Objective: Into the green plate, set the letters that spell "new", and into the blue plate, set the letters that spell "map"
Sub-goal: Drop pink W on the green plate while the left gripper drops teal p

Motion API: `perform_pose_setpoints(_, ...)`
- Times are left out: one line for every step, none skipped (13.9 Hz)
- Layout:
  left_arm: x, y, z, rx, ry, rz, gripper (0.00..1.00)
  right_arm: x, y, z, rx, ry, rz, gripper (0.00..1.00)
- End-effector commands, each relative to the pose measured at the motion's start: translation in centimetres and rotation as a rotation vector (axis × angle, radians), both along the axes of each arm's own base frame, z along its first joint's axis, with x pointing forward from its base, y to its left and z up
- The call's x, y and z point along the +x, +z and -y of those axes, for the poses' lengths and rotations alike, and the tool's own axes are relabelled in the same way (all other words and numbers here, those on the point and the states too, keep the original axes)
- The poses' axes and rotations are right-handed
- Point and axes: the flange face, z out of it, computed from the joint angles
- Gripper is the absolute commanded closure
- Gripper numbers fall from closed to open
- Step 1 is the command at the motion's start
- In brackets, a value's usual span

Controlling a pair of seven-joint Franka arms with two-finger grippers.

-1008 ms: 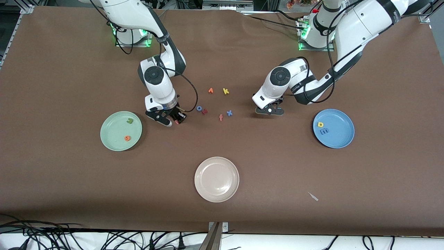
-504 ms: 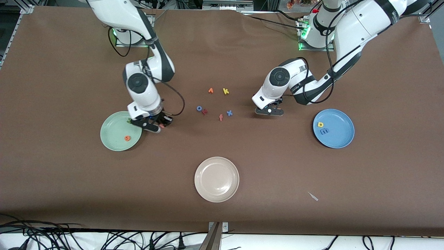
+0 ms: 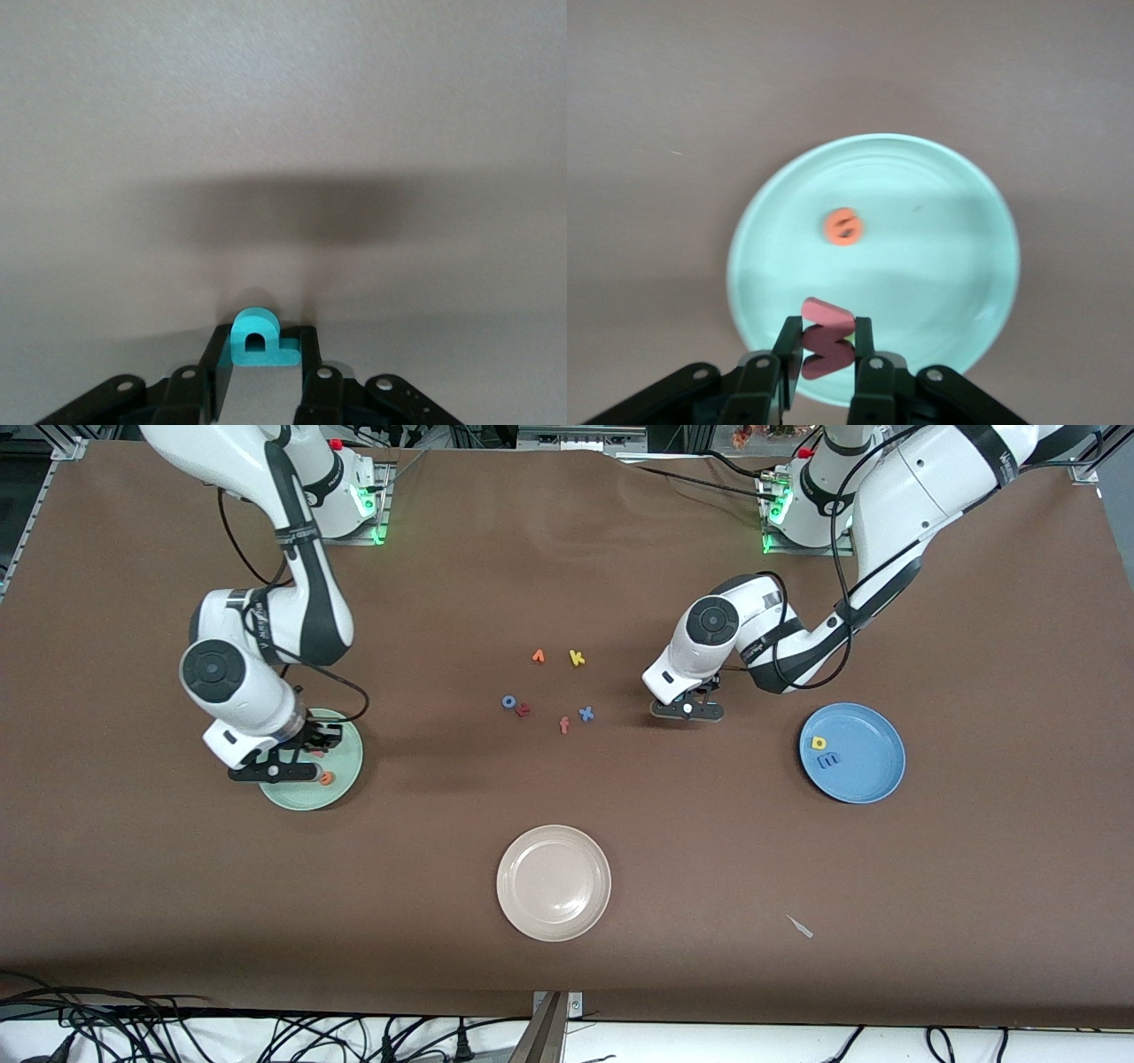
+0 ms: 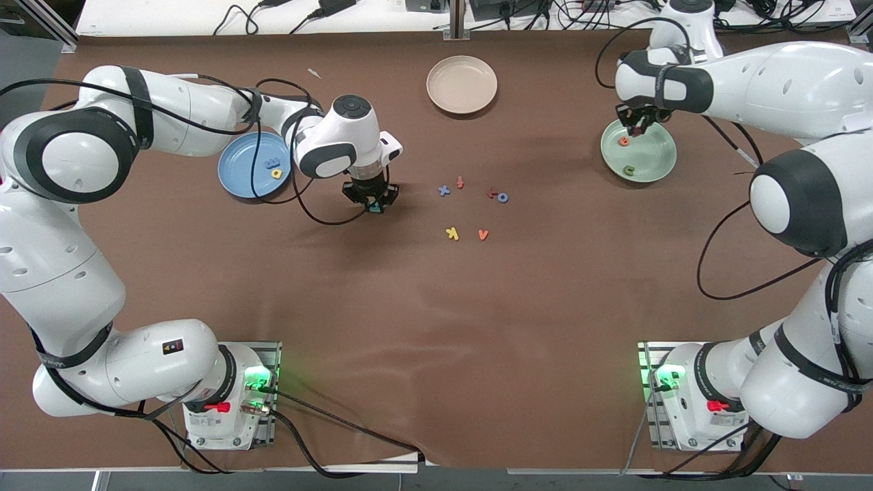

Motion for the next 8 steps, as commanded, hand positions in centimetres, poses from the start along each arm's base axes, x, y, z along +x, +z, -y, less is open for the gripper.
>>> perform_pose_setpoints(2.1, 1.0, -0.9, 0.07, -0.047, 0.005, 0.91, 0.1, -1.2, 2.9, 0.016, 0.072, 0.011, 0.4)
perform_pose_setpoints(3.2, 1.7, -1.5, 0.103, -0.075, -0.01, 0.91, 0.1, -1.2, 3.5, 0.032, 0.062, 0.015, 0.16)
perform_pose_setpoints(4.3, 2.4, -2.0, 0.116, -0.091, -0.035, 0.91, 0.1, -1.2, 3.5, 0.054, 0.037, 0.016, 0.0)
perform_pose_setpoints(5.5, 3.3, -2.6, 0.113, -0.118, -0.061, 0.91, 0.2, -1.1, 3.4, 0.068, 0.017, 0.017, 0.0)
perform_pose_setpoints(7.1, 4.3, -4.1, 0.116, -0.137, -0.091, 0.91, 0.4, -0.8, 3.3, 0.071, 0.013, 0.024, 0.0)
perform_pose_setpoints(8.7, 5.3, -6.1, 0.127, -0.158, -0.123, 0.91, 0.7, -0.3, 3.2, 0.074, 0.019, 0.03, 0.0)
perform_pose_setpoints(10.1, 6.1, -8.1, 0.132, -0.198, -0.146, 0.91, 1.2, 0.5, 3.1, 0.079, 0.017, 0.023, 0.0)
perform_pose_setpoints(11.3, 6.8, -10.1, 0.131, -0.224, -0.166, 0.91, 2.1, 1.9, 3.4, 0.088, 0.009, 0.007, 0.0)
